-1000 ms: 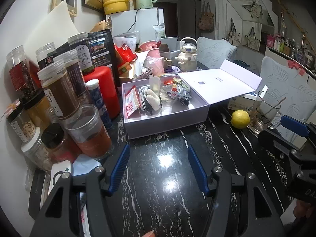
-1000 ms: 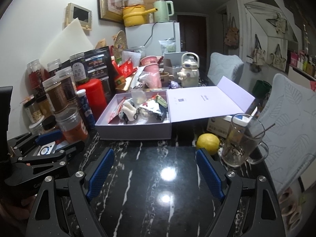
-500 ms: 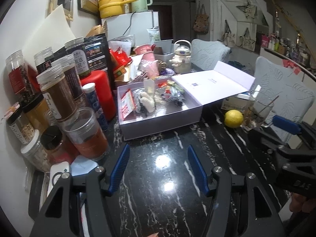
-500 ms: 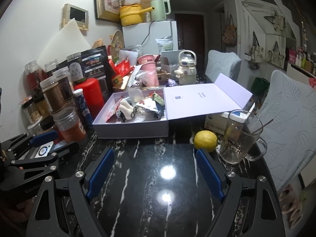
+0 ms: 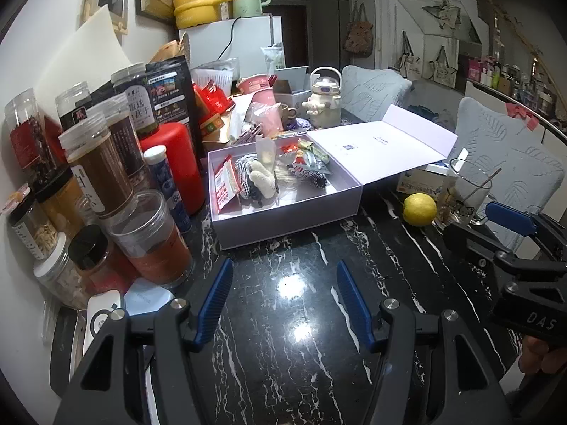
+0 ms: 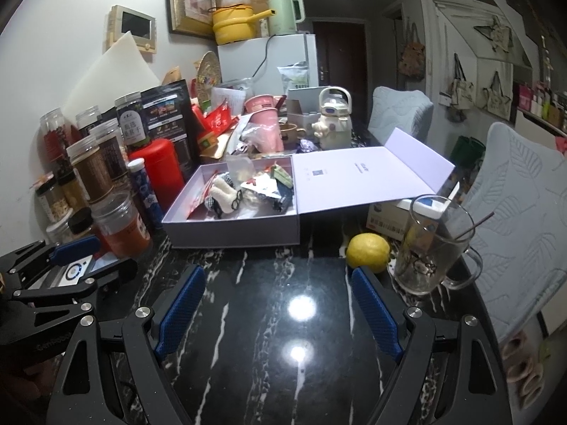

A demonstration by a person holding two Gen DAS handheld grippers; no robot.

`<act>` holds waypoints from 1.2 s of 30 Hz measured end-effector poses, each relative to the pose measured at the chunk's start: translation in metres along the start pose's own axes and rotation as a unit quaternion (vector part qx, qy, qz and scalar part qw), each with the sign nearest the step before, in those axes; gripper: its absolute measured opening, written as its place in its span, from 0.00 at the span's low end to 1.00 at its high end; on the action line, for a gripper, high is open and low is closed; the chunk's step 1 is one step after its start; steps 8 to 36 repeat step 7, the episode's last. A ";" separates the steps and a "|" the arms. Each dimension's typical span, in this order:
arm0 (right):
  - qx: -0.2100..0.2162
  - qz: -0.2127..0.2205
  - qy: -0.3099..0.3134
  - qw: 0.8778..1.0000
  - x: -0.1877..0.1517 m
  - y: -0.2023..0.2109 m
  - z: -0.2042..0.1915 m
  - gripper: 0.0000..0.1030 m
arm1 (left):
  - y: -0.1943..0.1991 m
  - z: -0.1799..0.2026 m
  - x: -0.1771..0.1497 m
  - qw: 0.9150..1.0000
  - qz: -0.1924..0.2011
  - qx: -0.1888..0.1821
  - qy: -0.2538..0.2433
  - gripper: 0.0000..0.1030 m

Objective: Organize soft objects

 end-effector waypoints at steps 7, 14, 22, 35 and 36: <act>-0.004 -0.002 0.002 1.000 0.003 -0.004 0.002 0.83 | -0.012 -0.004 0.001 1.000 -0.015 -0.005 0.007 0.59; -0.004 -0.002 0.002 1.000 0.003 -0.004 0.002 0.83 | -0.012 -0.004 0.001 1.000 -0.015 -0.005 0.007 0.59; -0.004 -0.002 0.002 1.000 0.003 -0.004 0.002 0.83 | -0.012 -0.004 0.001 1.000 -0.015 -0.005 0.007 0.59; -0.004 -0.002 0.002 1.000 0.003 -0.004 0.002 0.83 | -0.012 -0.004 0.001 1.000 -0.015 -0.005 0.007 0.59; -0.004 -0.002 0.002 1.000 0.003 -0.004 0.002 0.83 | -0.012 -0.004 0.001 1.000 -0.015 -0.005 0.007 0.59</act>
Point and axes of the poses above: each gripper's, at about its wrist camera, not at the fingertips, and y roughly against the way its jaws point, z to its right, x to its top, the point moved 4 cm from there along -y, roughly the way its jaws point, and after that the axes turned 12 degrees about -z, right-handed, at the moved point
